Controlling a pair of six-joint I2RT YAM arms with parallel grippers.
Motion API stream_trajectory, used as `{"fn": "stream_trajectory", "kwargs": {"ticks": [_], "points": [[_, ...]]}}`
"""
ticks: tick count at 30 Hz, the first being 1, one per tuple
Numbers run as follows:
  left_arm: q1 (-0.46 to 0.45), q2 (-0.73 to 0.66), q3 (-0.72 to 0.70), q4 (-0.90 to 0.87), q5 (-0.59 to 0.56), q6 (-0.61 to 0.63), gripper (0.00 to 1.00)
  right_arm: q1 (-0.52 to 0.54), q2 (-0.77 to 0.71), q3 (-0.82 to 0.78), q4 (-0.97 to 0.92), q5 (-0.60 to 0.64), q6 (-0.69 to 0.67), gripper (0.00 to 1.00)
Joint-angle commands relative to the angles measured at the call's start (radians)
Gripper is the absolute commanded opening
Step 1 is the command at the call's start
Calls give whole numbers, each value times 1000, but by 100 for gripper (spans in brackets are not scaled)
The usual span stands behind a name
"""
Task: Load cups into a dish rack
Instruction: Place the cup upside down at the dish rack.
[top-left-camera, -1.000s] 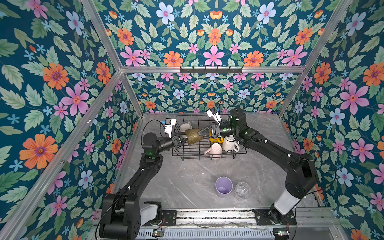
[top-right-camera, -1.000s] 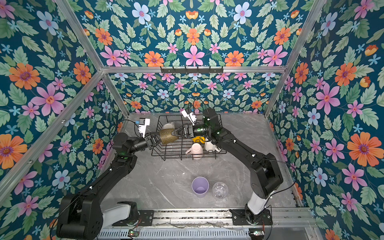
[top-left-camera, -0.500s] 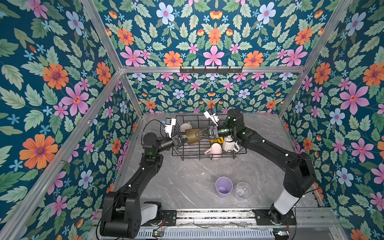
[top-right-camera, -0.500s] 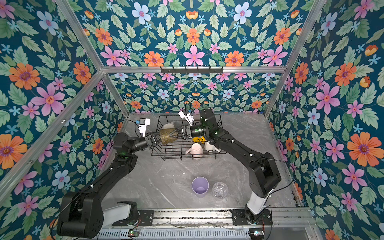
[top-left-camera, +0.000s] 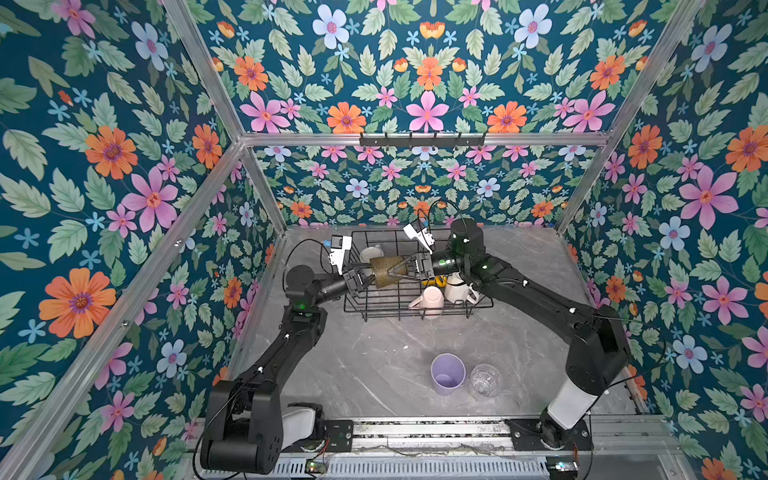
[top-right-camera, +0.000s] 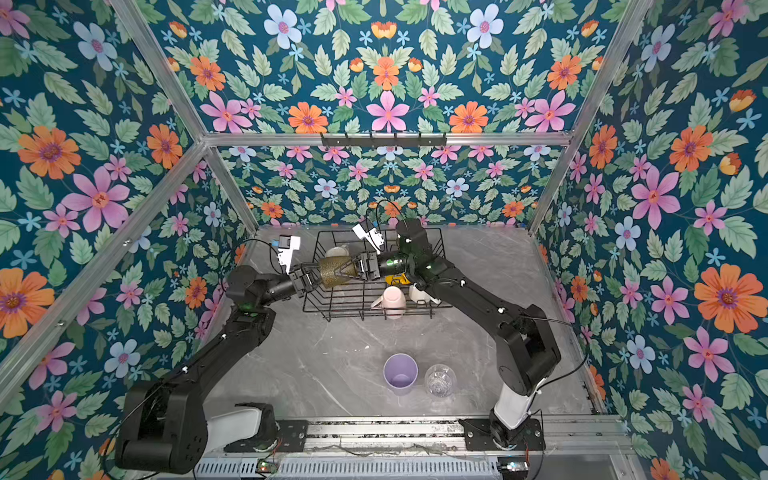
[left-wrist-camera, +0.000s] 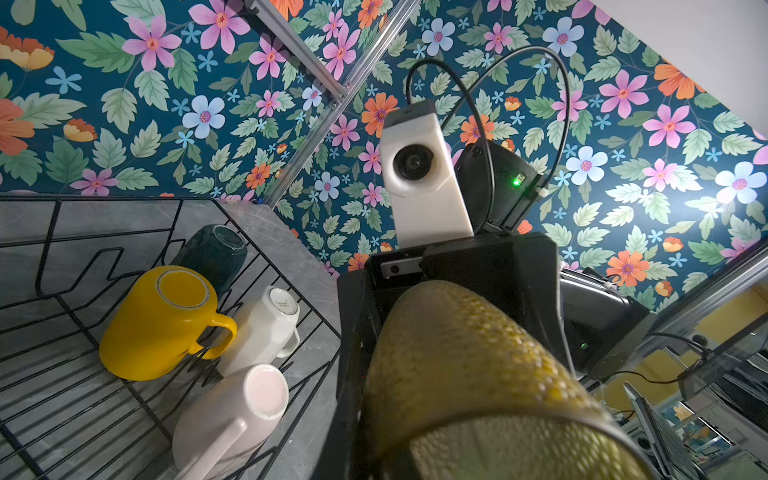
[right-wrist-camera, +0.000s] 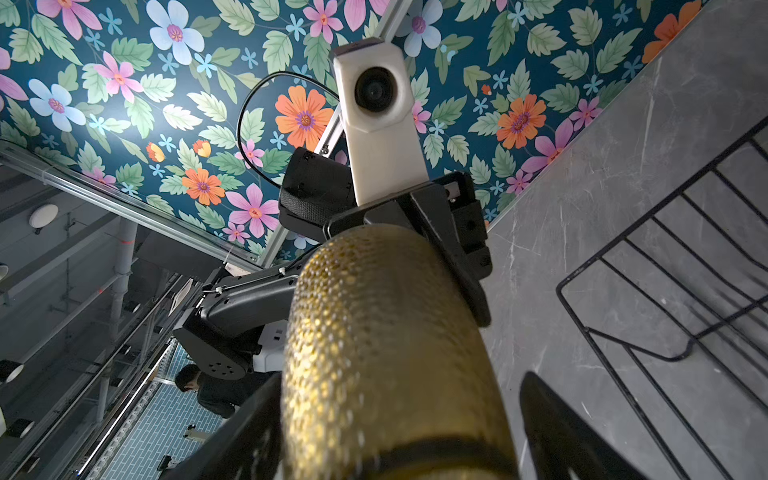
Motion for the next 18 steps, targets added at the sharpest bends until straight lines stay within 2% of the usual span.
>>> {"fn": "stream_trajectory", "kwargs": {"ticks": [1, 8, 14, 16, 18], "points": [[2, 2, 5, 47, 10, -7, 0, 8, 6, 15, -5, 0, -22, 85], [2, 10, 7, 60, 16, -17, 0, 18, 16, 40, -28, 0, -32, 83], [2, 14, 8, 64, 22, -22, 0, 23, 21, 53, -48, 2, -45, 76], [3, 14, 8, 64, 22, -22, 0, 23, 25, 57, -56, 2, -49, 71], [3, 16, 10, 64, 22, -24, 0, 26, 26, 60, -62, 2, -53, 61]]}}
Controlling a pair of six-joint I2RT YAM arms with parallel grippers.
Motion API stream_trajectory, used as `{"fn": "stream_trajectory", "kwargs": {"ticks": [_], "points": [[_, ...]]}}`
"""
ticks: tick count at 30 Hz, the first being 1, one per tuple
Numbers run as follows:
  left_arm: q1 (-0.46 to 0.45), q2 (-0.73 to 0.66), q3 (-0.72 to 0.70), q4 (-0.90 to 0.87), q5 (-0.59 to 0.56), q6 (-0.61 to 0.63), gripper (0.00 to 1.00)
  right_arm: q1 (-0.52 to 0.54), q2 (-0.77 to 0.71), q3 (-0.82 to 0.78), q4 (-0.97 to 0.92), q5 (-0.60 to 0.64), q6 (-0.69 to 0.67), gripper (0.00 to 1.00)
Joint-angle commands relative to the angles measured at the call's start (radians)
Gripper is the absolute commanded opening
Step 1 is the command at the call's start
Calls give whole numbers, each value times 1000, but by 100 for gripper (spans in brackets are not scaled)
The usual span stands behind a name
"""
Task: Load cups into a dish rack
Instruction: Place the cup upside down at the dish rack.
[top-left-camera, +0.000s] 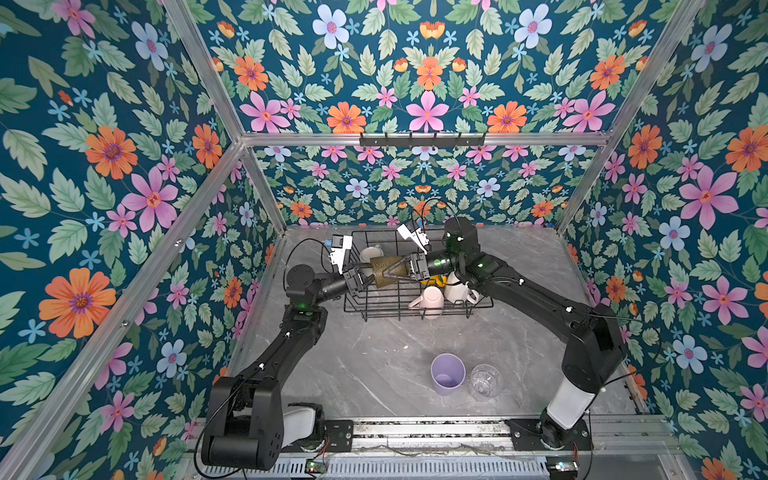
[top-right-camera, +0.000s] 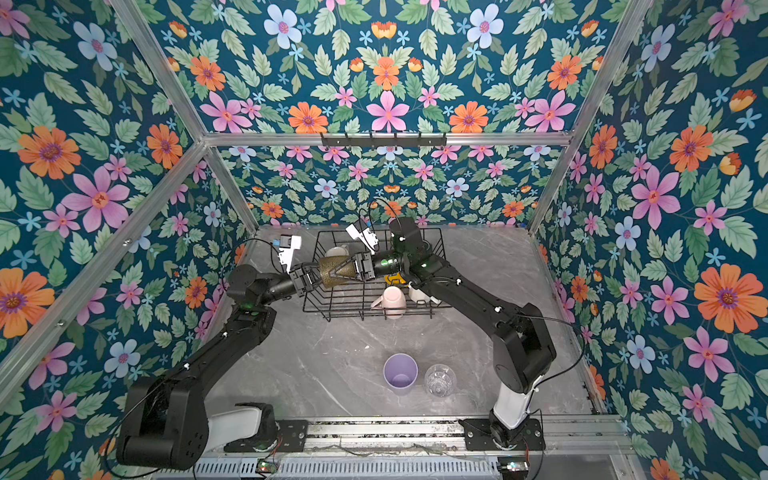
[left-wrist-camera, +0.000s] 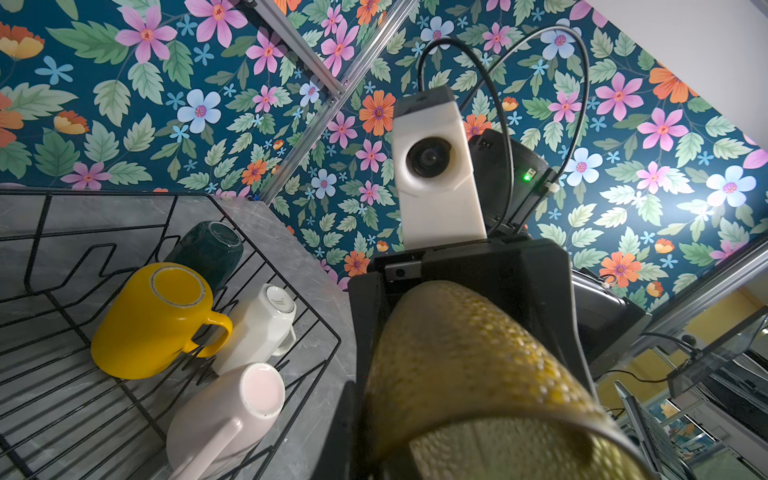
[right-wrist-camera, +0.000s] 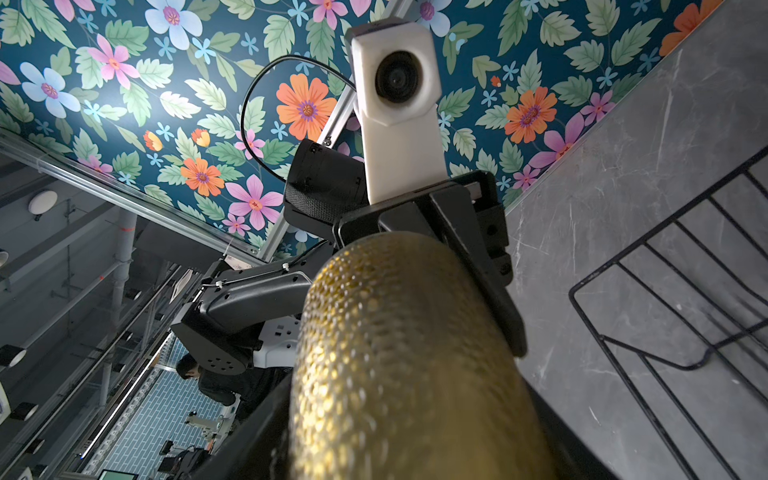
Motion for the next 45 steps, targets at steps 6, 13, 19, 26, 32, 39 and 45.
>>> {"fn": "stream_trajectory", "kwargs": {"ticks": [6, 13, 19, 26, 32, 39, 45], "points": [[2, 6, 10, 41, 5, -8, 0, 9, 2, 17, -43, 17, -45, 43], [3, 11, 12, 43, 7, -16, 0, 9, 2, 28, -68, 20, -62, 27], [6, 13, 11, 43, 6, -20, 0, 10, -19, 29, -79, 43, -74, 22], [12, 10, 10, 40, 6, -22, 9, 10, -44, 29, -112, 76, -97, 21], [12, 4, 9, 38, 1, -23, 17, 9, -69, 29, -131, 99, -111, 20], [16, 2, 8, 34, -5, -22, 35, 10, -82, 28, -165, 129, -135, 20], [28, -18, 12, -51, -42, 35, 54, 9, -157, 43, -272, 190, -207, 20]]}}
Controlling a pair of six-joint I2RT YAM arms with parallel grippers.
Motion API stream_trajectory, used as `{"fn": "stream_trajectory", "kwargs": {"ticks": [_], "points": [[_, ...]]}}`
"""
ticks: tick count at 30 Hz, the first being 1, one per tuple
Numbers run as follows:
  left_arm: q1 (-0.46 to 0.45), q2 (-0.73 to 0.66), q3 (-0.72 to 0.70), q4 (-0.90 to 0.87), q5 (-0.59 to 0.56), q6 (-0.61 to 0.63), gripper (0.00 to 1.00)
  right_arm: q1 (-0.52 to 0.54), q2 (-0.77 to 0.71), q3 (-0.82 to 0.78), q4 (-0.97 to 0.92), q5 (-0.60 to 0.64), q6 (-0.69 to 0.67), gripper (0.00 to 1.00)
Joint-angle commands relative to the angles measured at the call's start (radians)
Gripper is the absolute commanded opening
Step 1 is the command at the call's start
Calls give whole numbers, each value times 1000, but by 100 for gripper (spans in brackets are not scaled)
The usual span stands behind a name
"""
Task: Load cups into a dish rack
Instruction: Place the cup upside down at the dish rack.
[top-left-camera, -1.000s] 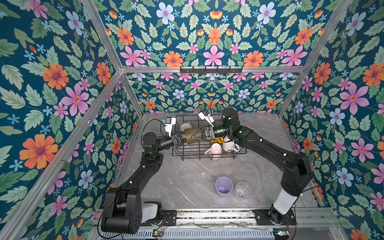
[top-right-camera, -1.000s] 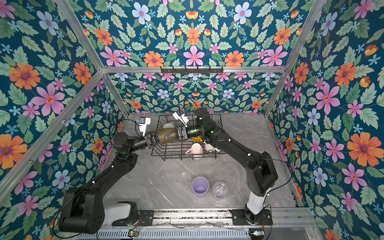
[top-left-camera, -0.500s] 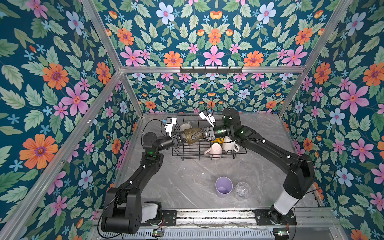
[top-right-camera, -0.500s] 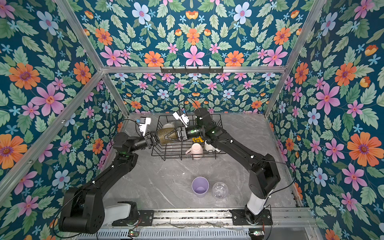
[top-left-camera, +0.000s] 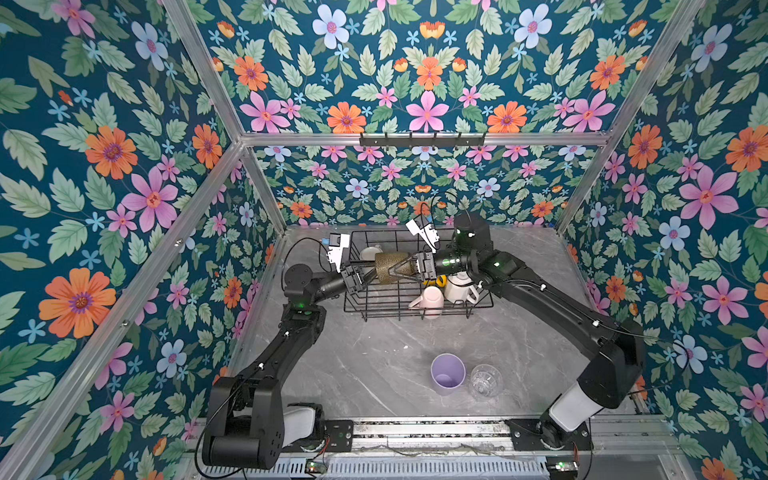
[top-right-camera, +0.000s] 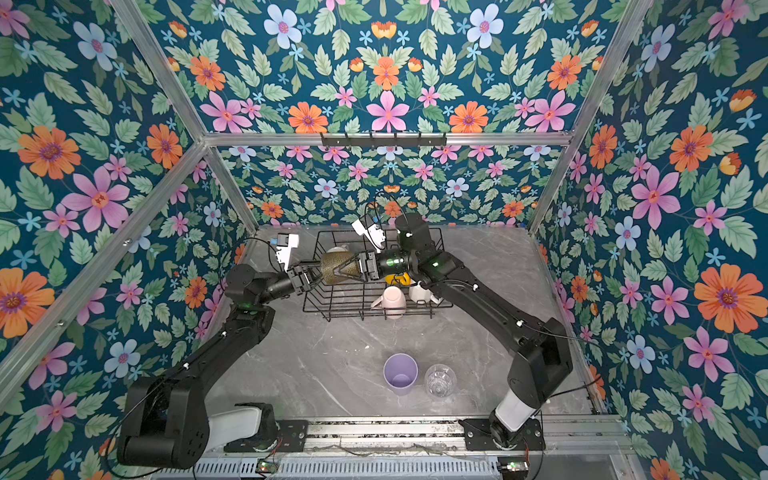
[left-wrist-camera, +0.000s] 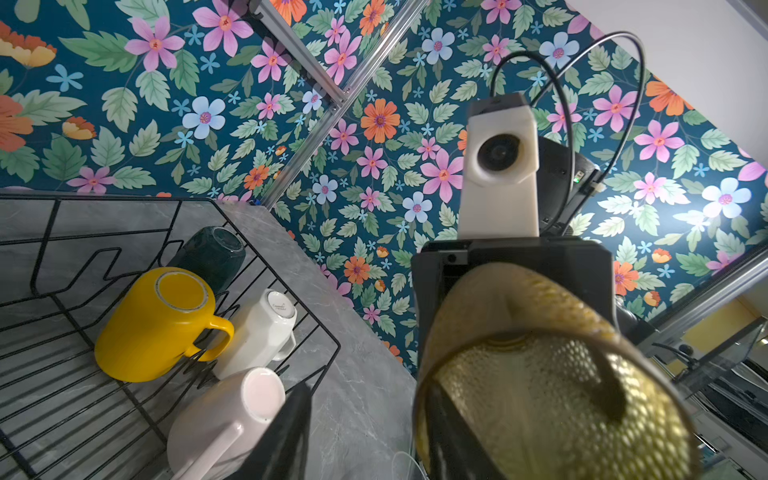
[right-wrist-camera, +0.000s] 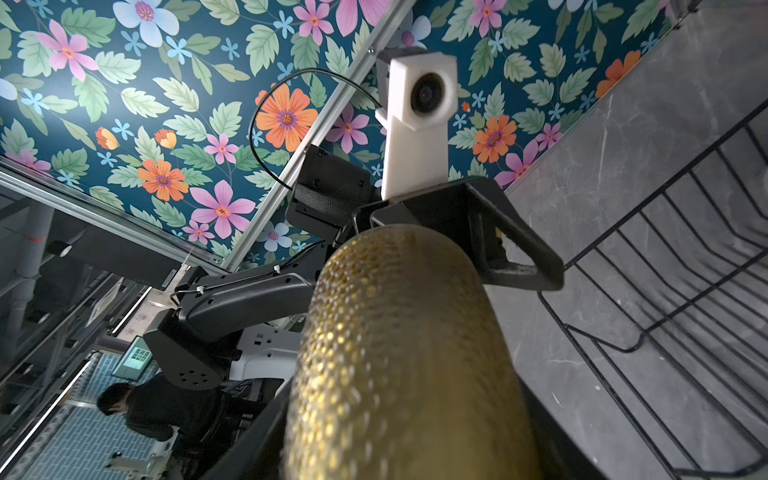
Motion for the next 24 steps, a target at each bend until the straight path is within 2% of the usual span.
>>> {"fn": "stream_trajectory", "kwargs": {"ticks": [1, 5, 8, 12, 18, 24], "points": [[12, -20, 8, -96, -44, 77, 57, 2, -29, 21, -74, 50, -82, 20], [37, -78, 58, -415, -169, 271, 68, 1, -46, 57, -199, 126, -148, 20], [50, -127, 117, -684, -347, 421, 74, 1, -47, 84, -287, 200, -196, 20], [66, -187, 161, -881, -608, 511, 79, 1, -21, 144, -416, 315, -265, 20], [72, -313, 127, -927, -867, 572, 89, 1, 79, 270, -582, 494, -344, 20], [74, -403, 85, -941, -964, 601, 95, 3, 195, 412, -678, 583, -381, 20]]}}
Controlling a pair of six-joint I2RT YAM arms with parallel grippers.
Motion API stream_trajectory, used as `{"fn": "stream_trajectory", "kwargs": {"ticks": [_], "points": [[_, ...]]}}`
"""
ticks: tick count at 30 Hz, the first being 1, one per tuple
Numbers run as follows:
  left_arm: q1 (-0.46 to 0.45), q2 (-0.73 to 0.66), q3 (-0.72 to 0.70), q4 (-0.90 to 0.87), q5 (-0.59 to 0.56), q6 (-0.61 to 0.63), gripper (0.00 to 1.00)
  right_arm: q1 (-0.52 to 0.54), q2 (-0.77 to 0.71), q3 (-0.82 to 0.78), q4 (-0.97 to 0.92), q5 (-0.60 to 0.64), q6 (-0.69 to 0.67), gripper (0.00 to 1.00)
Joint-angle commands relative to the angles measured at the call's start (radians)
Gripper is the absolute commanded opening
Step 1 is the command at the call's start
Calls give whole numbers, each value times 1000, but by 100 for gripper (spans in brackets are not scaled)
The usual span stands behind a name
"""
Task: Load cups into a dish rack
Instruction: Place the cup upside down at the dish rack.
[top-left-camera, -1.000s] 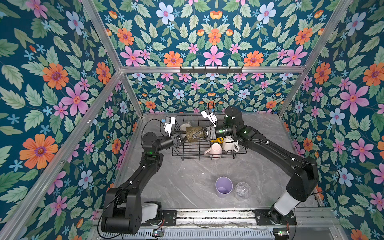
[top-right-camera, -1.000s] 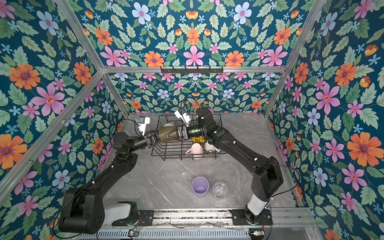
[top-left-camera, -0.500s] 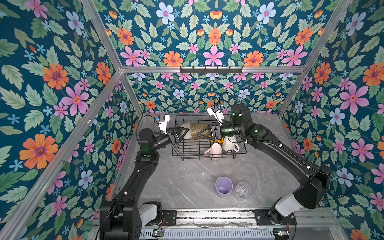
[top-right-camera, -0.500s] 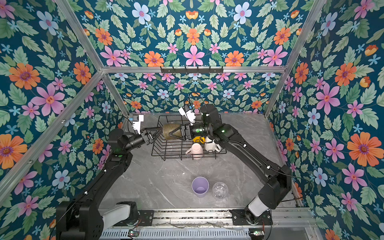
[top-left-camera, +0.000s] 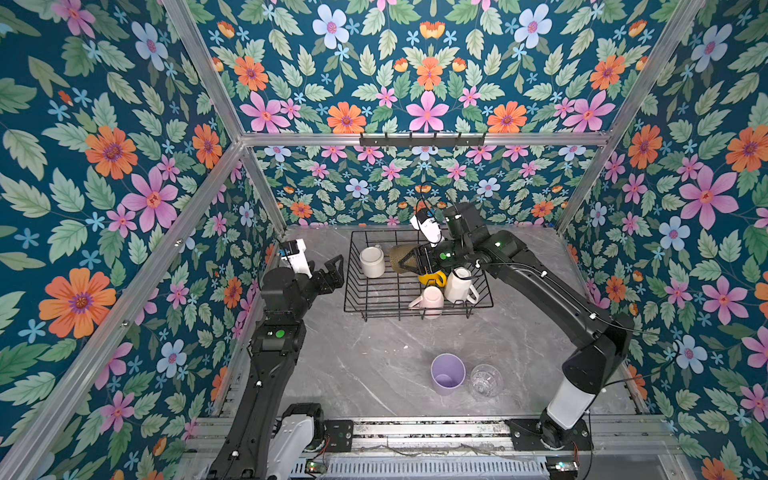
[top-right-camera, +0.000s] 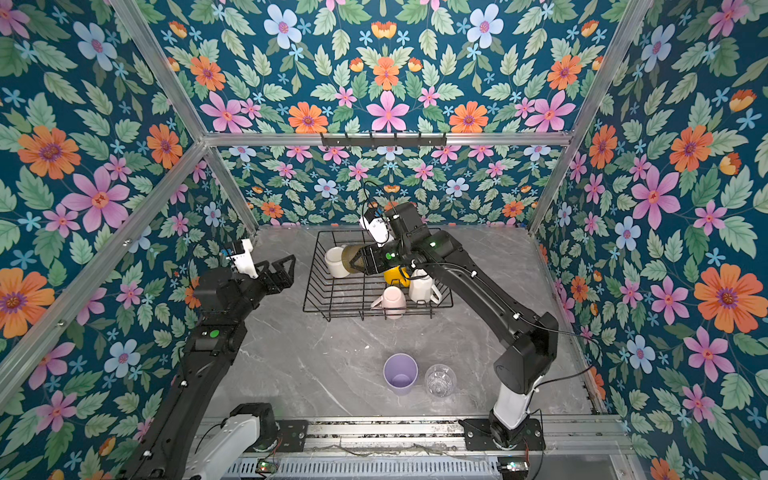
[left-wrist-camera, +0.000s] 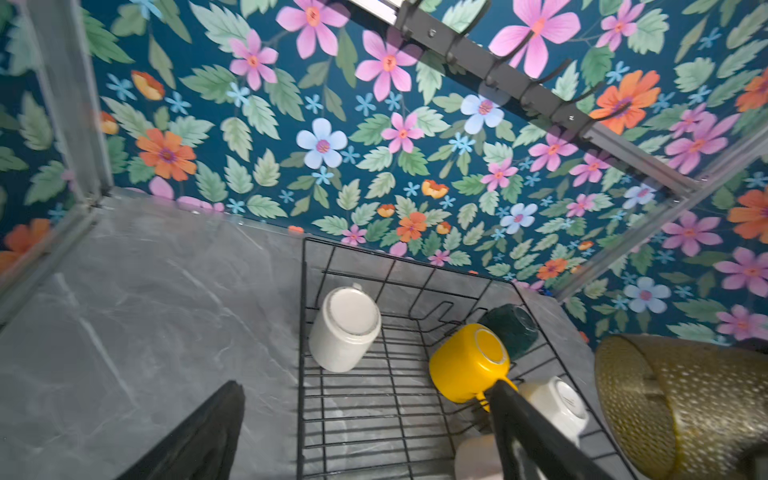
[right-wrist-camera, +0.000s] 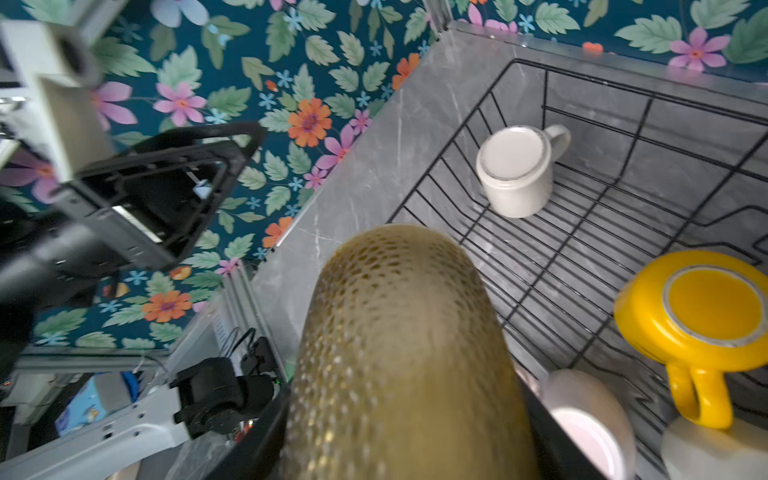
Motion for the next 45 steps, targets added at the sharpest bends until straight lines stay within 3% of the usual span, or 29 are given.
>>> {"fn": "stream_trajectory", "kwargs": {"ticks": [1, 14, 25, 45], "points": [[2, -31, -7, -29, -103, 44, 95, 2, 48, 75, -77, 84, -44, 20], [2, -165, -41, -84, -202, 76, 98, 32, 345, 457, -274, 248, -83, 18], [2, -205, -58, -95, -214, 83, 99, 36, 614, 765, -370, 393, -109, 18], [1, -208, -58, -100, -212, 84, 99, 51, 770, 804, -355, 476, -233, 19]]}}
